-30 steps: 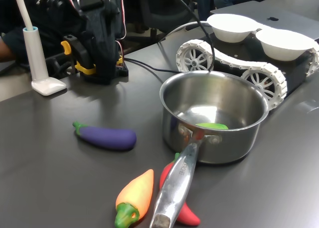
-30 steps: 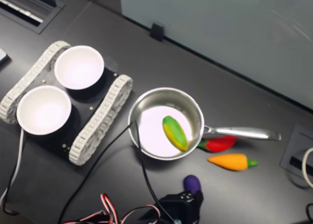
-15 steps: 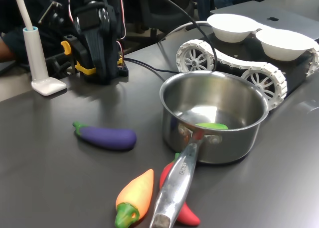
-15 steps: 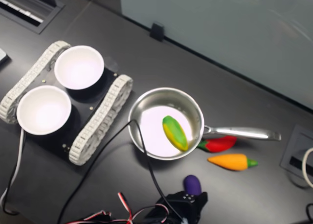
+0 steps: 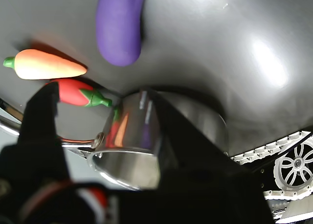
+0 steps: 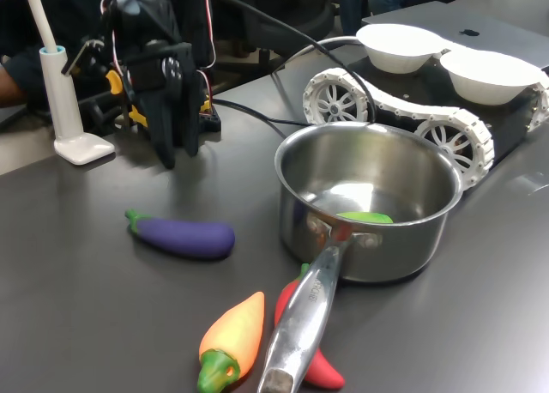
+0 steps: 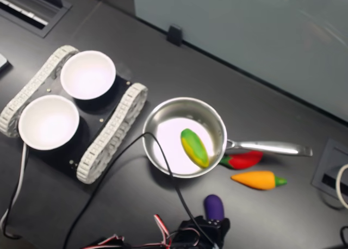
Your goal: Pick up the brinjal and place them in the pan
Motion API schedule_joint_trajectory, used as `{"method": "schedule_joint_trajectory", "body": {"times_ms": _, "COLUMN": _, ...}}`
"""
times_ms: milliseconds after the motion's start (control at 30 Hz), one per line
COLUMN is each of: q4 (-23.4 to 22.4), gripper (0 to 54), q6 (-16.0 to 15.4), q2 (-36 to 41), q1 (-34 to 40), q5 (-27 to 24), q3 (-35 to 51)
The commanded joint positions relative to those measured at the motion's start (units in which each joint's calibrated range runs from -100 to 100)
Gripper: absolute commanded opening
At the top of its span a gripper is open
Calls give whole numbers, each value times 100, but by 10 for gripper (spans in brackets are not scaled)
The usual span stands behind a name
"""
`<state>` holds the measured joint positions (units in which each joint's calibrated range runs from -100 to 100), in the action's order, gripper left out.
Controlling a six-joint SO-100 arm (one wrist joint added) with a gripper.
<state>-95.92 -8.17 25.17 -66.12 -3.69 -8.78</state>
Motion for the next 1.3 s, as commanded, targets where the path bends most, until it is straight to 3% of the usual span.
{"method": "schedule_joint_trajectory", "body": {"times_ms": 0, "q4": 300, "gripper": 270, "q6": -82, "q2": -58, "q1": -51, "q5": -20, "q3": 92}}
{"method": "schedule_joint_trajectory", "body": {"times_ms": 467, "q4": 470, "gripper": 386, "q6": -73, "q2": -429, "q1": -372, "q5": -166, "q3": 37}}
{"method": "schedule_joint_trajectory", "body": {"times_ms": 1267, "q4": 974, "gripper": 397, "q6": -73, "q2": -1264, "q1": -212, "q5": -210, "q3": -117}}
